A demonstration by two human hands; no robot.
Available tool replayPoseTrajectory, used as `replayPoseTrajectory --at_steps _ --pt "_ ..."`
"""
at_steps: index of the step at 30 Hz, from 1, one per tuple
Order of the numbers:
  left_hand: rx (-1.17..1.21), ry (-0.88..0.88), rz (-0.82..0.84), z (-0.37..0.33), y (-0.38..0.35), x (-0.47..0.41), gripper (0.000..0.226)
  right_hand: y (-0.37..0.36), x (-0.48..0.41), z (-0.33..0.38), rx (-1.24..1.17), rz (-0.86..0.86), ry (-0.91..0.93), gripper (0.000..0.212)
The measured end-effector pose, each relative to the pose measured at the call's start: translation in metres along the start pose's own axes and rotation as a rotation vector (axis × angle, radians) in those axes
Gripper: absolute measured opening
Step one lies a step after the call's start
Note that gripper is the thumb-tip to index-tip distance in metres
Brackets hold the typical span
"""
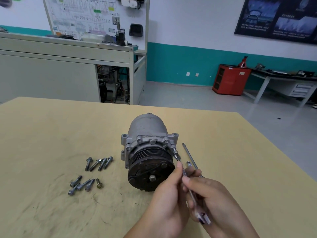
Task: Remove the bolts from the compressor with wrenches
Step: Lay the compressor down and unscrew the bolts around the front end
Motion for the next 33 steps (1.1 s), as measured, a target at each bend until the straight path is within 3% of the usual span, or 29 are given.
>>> replayPoseTrajectory --at_steps 3,7,11,13,18,22,27,33 --pt "-0.022 -0.008 -0.016 -0.004 0.003 0.004 0.030 -0.002 -0.003 -0.007 0.201 -0.080 0.078 0.042" --pt "-0.087 -0.042 -0.049 -0.010 0.007 0.005 0.035 -0.005 -0.003 -0.012 0.402 -0.108 0.138 0.030" --pt "-0.075 -0.012 -0.077 -0.006 0.010 0.000 0.044 -0.001 -0.004 -0.014 0.221 0.033 -0.027 0.041" --pt "-0.022 0.026 -0.063 -0.004 0.008 -0.002 0.043 0.004 -0.003 -0.010 0.111 0.081 -0.053 0.034" --pt "-0.040 0.051 -0.047 0.002 0.003 -0.005 0.030 0.014 -0.001 -0.003 0.018 0.024 -0.030 0.024" --pt "-0.113 -0.016 -0.046 0.001 0.007 -0.006 0.050 0.017 0.000 0.002 0.220 -0.074 0.028 0.037" --pt "-0.128 0.010 -0.039 0.000 0.002 -0.002 0.031 0.015 0.004 0.011 0.495 -0.153 0.145 0.031" --pt "0.008 0.074 -0.003 0.000 -0.005 0.000 0.027 0.018 0.002 0.009 0.026 0.082 -0.106 0.024"
Point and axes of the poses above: each hand's wrist, its own x-axis away from the middle knuckle, its own y-axis out of the back of the hand, z = x × y, the point moved 3 cm from there along -x, towards the middle knuckle, and after that the axes turned 10 degrees about x, right-handed, at the moved point
